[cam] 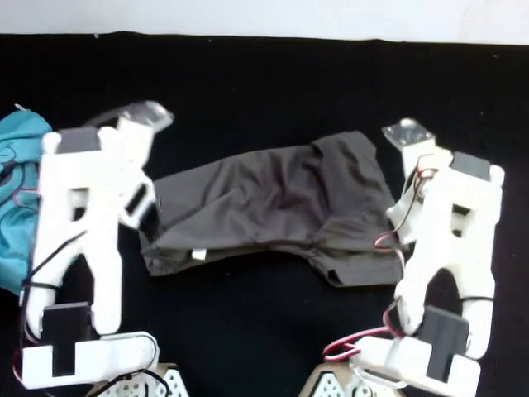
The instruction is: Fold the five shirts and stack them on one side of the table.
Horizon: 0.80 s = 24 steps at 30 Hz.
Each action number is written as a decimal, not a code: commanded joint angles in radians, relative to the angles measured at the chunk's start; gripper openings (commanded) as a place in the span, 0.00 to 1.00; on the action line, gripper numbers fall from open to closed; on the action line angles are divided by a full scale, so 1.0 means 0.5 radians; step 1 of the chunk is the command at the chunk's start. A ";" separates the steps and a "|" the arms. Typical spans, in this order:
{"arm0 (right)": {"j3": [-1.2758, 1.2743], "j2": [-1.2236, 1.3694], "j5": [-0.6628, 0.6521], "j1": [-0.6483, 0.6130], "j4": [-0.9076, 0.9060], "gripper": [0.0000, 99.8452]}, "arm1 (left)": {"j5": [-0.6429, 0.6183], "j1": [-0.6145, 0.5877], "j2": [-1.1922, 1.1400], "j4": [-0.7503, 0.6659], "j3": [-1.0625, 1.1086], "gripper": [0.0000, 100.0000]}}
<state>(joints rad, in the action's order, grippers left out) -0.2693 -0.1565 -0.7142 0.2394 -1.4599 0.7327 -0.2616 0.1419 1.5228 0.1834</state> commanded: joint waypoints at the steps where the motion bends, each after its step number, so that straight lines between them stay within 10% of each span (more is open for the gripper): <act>1: 0.244 -0.213 -0.012 -0.084 -0.109 0.17 | -0.003 -0.060 -0.005 0.040 -0.342 0.21; 11: 0.290 0.121 0.381 -0.474 0.480 0.02 | -0.427 0.290 -0.842 -0.353 -0.370 0.02; 24: 1.011 1.410 0.482 -0.434 0.766 0.03 | -0.497 -0.029 -1.864 -0.405 -1.551 0.01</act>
<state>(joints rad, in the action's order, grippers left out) 0.0821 0.4695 -0.4826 -0.0138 -1.0825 0.4841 -0.2186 -0.6958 1.3218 -0.3920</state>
